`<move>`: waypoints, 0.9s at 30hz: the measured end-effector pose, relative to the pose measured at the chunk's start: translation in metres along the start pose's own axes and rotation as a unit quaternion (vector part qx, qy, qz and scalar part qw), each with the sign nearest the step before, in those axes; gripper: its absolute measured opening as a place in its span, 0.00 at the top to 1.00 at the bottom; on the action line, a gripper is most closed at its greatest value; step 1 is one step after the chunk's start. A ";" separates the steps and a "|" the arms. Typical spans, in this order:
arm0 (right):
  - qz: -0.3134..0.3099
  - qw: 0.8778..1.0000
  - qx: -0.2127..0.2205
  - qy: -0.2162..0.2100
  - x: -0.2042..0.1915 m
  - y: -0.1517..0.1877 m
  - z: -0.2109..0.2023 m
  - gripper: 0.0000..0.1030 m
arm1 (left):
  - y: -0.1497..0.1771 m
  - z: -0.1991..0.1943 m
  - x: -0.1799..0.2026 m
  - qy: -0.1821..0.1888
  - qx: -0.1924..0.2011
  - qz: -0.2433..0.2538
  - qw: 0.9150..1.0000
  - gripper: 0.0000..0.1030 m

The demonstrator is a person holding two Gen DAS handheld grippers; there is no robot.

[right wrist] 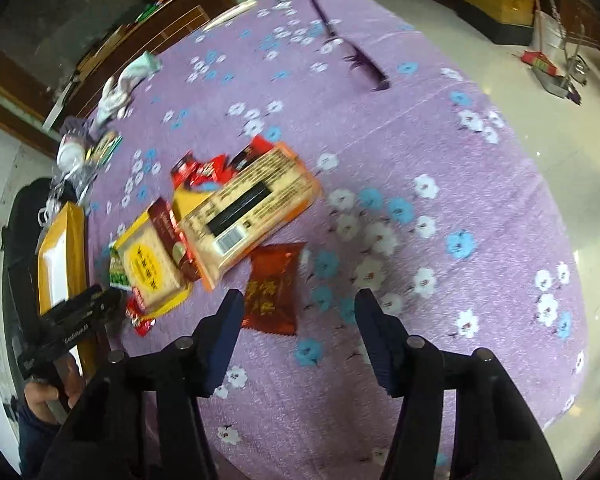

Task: Organize snacks
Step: 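Grasp the green pea bag with left gripper while right grasps red-brown pastry packet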

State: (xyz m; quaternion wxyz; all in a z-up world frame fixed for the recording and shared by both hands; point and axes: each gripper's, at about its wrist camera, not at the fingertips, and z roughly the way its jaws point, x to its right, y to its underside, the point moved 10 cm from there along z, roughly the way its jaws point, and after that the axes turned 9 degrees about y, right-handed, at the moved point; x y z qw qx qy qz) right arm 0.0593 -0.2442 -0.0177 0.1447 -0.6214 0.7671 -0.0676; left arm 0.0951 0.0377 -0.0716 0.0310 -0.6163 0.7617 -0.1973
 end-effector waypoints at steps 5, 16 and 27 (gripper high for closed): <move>-0.011 1.000 -0.013 -0.001 -0.010 0.003 0.008 0.44 | 0.013 0.004 0.006 -0.020 -0.008 0.030 0.999 0.39; -0.054 0.997 -0.026 0.038 -0.029 -0.001 0.043 0.48 | 0.023 0.003 0.004 -0.044 0.015 -0.015 0.999 0.36; -0.051 0.997 -0.033 0.043 -0.020 0.016 0.060 0.70 | 0.026 -0.002 0.008 -0.062 0.041 -0.010 0.997 0.54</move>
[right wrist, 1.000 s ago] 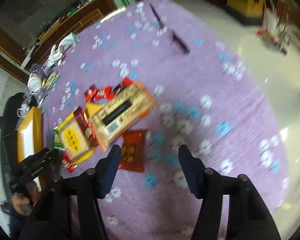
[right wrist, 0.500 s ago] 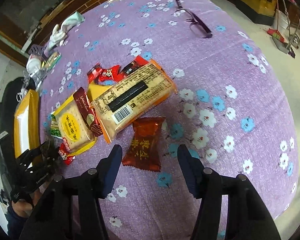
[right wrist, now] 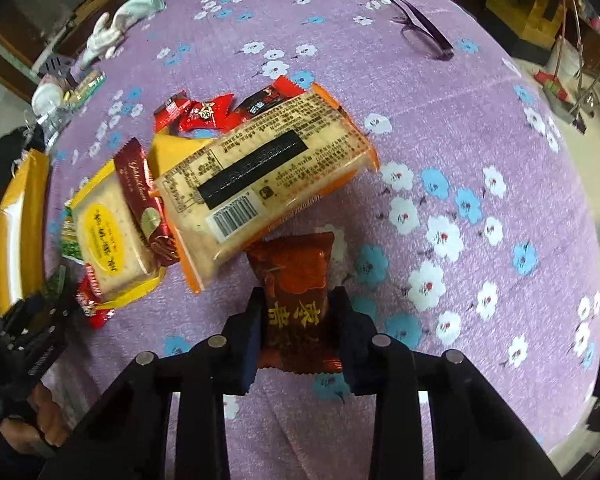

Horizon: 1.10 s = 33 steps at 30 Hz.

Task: Organize snacks
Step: 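Grasp the green pea bag with left gripper while right grasps red-brown pastry packet, then carry both held snacks over the white tray with both grippers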

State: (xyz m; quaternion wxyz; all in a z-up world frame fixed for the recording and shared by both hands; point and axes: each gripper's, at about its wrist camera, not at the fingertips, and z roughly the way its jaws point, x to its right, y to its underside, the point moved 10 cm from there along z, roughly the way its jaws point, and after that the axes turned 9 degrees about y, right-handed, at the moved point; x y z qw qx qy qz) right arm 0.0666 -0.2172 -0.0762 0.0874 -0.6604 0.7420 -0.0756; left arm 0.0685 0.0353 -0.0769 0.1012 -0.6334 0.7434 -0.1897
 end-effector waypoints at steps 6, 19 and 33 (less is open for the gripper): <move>-0.006 1.000 0.022 -0.005 0.006 0.008 -0.020 0.70 | 0.006 -0.011 -0.004 0.062 -0.002 -0.050 0.997 0.56; -0.086 0.993 0.058 -0.061 -0.061 0.006 -0.055 0.70 | 0.011 -0.045 -0.010 0.061 0.026 -0.062 0.996 0.56; -0.196 0.971 0.038 -0.131 -0.174 0.017 -0.072 0.70 | 0.025 -0.099 -0.098 0.026 0.079 -0.141 0.986 0.55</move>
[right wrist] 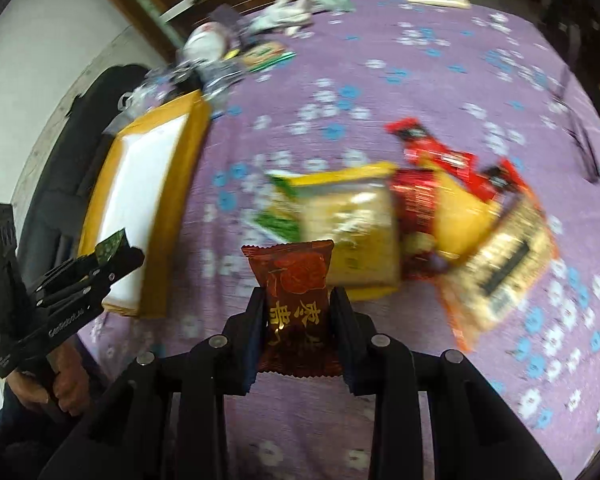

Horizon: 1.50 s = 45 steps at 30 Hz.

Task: Organize snacks
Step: 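Carry both held snacks over the white tray with both grippers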

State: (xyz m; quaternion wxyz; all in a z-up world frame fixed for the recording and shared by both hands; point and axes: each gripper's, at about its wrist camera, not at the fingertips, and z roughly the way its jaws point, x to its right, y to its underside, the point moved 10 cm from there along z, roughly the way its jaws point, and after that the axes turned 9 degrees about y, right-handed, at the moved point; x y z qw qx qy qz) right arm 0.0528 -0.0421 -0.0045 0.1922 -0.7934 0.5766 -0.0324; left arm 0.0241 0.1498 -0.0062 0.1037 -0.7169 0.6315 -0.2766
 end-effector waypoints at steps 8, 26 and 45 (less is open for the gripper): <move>-0.076 0.996 -0.008 -0.034 -0.086 -0.015 0.010 0.70 | 0.001 -0.013 -0.069 -0.045 0.009 -0.046 0.998 0.55; -0.242 0.968 -0.051 -0.043 -0.227 0.014 0.076 0.70 | 0.034 -0.003 -0.150 -0.103 -0.014 -0.087 0.991 0.55; -0.281 0.947 -0.136 -0.074 -0.201 0.060 0.077 0.70 | 0.102 -0.015 -0.120 -0.106 -0.054 -0.083 0.989 0.55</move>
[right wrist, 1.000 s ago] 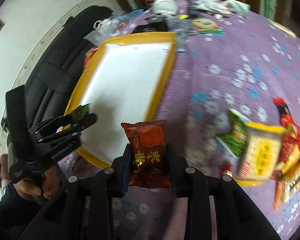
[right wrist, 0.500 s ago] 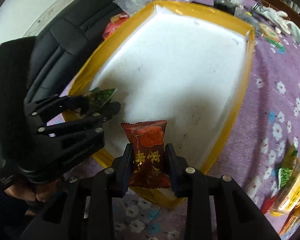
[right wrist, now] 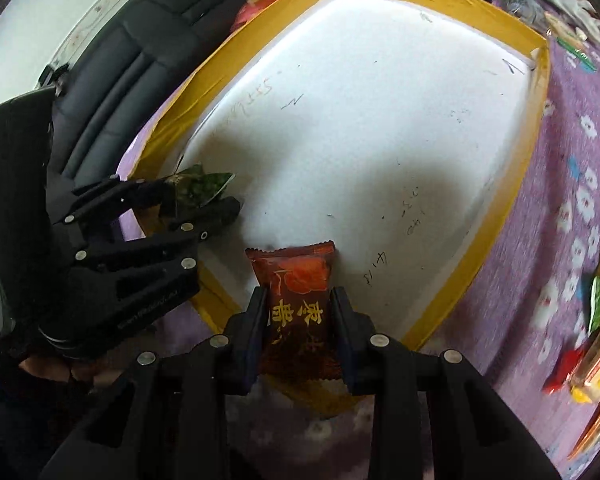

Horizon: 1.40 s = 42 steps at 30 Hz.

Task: Organize snacks
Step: 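Carry both held snacks over the white tray with both grippers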

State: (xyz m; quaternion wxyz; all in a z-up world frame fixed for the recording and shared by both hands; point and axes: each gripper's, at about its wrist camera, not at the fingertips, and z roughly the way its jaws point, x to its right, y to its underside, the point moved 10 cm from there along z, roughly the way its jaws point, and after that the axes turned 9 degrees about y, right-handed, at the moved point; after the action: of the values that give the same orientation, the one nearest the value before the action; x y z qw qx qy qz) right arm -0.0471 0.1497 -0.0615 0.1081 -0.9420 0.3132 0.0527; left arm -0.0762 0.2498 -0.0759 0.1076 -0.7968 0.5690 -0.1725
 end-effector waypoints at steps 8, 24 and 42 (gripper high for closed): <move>0.040 0.998 0.039 -0.012 0.022 -0.024 -0.026 0.70 | -0.018 -0.016 0.007 0.005 0.019 0.001 1.000 0.55; 0.097 0.994 0.056 0.001 0.060 -0.064 -0.055 0.75 | -0.112 -0.029 0.016 0.025 0.044 0.025 0.998 0.55; -0.020 0.993 -0.084 0.079 0.019 -0.015 0.008 0.69 | -0.100 -0.005 -0.001 0.036 0.024 0.006 0.999 0.55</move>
State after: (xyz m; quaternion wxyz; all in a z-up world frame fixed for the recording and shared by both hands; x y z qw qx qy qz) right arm -0.0227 0.1524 -0.0704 0.0050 -0.9550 0.2964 0.0020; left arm 0.0079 0.2839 -0.0346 0.1068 -0.7840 0.5729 -0.2140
